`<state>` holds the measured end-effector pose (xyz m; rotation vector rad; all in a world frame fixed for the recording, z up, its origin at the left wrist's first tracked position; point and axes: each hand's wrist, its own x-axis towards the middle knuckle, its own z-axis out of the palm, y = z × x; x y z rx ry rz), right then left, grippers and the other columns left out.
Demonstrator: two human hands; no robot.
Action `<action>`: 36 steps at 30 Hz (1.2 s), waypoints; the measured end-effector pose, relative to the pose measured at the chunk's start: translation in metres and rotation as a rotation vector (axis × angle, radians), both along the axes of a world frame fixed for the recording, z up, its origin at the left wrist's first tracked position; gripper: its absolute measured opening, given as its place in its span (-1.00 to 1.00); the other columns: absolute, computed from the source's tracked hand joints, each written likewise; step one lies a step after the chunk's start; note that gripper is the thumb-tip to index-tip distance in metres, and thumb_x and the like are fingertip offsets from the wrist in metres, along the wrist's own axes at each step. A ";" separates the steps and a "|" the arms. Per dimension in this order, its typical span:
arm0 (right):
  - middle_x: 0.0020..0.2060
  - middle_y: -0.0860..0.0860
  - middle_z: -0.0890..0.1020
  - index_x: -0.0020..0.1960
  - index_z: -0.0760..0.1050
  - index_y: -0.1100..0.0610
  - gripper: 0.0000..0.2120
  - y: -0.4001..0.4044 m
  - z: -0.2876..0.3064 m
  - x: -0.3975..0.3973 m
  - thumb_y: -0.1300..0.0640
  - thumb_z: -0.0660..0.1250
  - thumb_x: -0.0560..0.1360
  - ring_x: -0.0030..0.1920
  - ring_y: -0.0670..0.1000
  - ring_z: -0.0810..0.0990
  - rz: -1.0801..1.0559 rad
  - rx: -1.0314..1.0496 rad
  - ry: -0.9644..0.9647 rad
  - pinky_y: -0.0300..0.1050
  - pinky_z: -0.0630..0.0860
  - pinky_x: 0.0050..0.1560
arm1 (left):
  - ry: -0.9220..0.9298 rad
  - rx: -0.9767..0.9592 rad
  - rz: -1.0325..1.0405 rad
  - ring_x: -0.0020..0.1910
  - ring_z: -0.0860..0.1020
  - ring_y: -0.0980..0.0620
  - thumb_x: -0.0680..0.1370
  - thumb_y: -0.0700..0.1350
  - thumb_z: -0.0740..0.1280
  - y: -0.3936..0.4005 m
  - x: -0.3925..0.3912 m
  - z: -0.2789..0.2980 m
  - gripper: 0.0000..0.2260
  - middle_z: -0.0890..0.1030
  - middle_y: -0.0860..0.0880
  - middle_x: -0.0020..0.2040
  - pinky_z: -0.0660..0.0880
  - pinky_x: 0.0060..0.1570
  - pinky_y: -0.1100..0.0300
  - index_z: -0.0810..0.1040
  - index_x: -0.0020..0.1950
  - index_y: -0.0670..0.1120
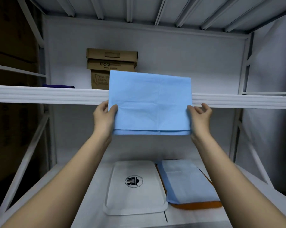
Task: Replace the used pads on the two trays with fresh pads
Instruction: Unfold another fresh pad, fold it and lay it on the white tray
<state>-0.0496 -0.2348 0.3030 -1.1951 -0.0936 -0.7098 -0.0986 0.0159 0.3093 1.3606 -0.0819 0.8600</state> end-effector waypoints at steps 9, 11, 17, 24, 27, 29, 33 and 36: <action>0.10 0.11 0.65 0.25 0.46 0.15 -0.62 0.000 -0.076 0.003 0.11 0.39 0.46 0.06 0.13 0.65 0.563 -0.208 0.224 0.07 0.58 0.06 | 0.187 0.007 0.006 -0.19 0.54 0.07 0.53 -0.15 0.29 0.024 0.020 -0.078 -0.91 0.60 0.01 -0.12 0.46 -0.23 0.23 0.51 0.02 -0.10; 0.12 0.11 0.65 0.22 0.49 0.15 -0.64 0.002 -0.099 0.008 0.12 0.37 0.44 0.09 0.12 0.64 0.679 -0.164 0.285 0.10 0.52 0.16 | 0.250 0.010 -0.004 -0.20 0.53 0.07 0.53 -0.15 0.28 0.029 0.026 -0.093 -0.91 0.59 0.02 -0.14 0.43 -0.25 0.21 0.51 0.01 -0.11; 0.15 0.14 0.62 0.27 0.47 0.18 -0.63 0.013 -0.162 0.030 0.17 0.33 0.48 0.15 0.17 0.60 0.798 0.013 0.488 0.08 0.51 0.13 | 0.472 0.063 -0.043 -0.19 0.54 0.03 0.54 -0.11 0.25 0.044 0.050 -0.136 -0.89 0.60 0.00 -0.10 0.43 -0.28 0.17 0.50 0.02 -0.08; 0.17 0.18 0.61 0.30 0.47 0.18 -0.59 0.031 -0.206 0.057 0.09 0.30 0.48 0.20 0.22 0.56 0.859 0.108 0.657 0.14 0.42 0.28 | 0.671 0.084 -0.038 -0.16 0.55 0.00 0.56 -0.16 0.22 0.066 0.078 -0.185 -0.85 0.59 -0.08 0.00 0.45 -0.27 0.16 0.46 0.11 -0.13; 0.22 0.19 0.57 0.31 0.47 0.17 -0.56 0.034 -0.222 0.071 0.02 0.28 0.47 0.29 0.26 0.48 0.906 0.214 0.710 0.17 0.36 0.32 | 0.762 0.035 -0.072 -0.19 0.55 -0.03 0.58 -0.19 0.20 0.070 0.091 -0.206 -0.88 0.58 -0.12 -0.02 0.45 -0.29 0.16 0.45 0.09 -0.17; 0.18 0.19 0.60 0.27 0.50 0.18 -0.58 0.034 -0.229 0.074 0.03 0.30 0.47 0.25 0.25 0.52 0.902 0.163 0.746 0.12 0.45 0.23 | 0.821 -0.012 -0.118 -0.23 0.56 -0.08 0.59 -0.25 0.16 0.072 0.097 -0.219 -0.90 0.59 -0.17 -0.07 0.47 -0.31 0.15 0.46 0.00 -0.19; 0.14 0.17 0.63 0.29 0.47 0.15 -0.47 0.025 -0.248 0.083 0.18 0.45 0.34 0.18 0.22 0.58 0.844 0.023 0.795 0.10 0.51 0.18 | 0.917 -0.040 -0.172 -0.21 0.58 -0.16 0.56 -0.25 0.16 0.069 0.118 -0.243 -0.76 0.59 -0.26 0.04 0.48 -0.35 0.15 0.41 0.20 -0.27; 0.12 0.15 0.63 0.26 0.45 0.03 -0.45 0.009 -0.251 0.090 0.24 0.41 0.28 0.08 0.21 0.61 0.791 -0.073 0.772 0.03 0.59 -0.11 | 0.951 0.053 -0.215 -0.29 0.55 -0.11 0.55 -0.28 0.10 0.053 0.130 -0.251 -0.78 0.59 -0.20 -0.12 0.44 -0.39 0.22 0.45 0.11 -0.29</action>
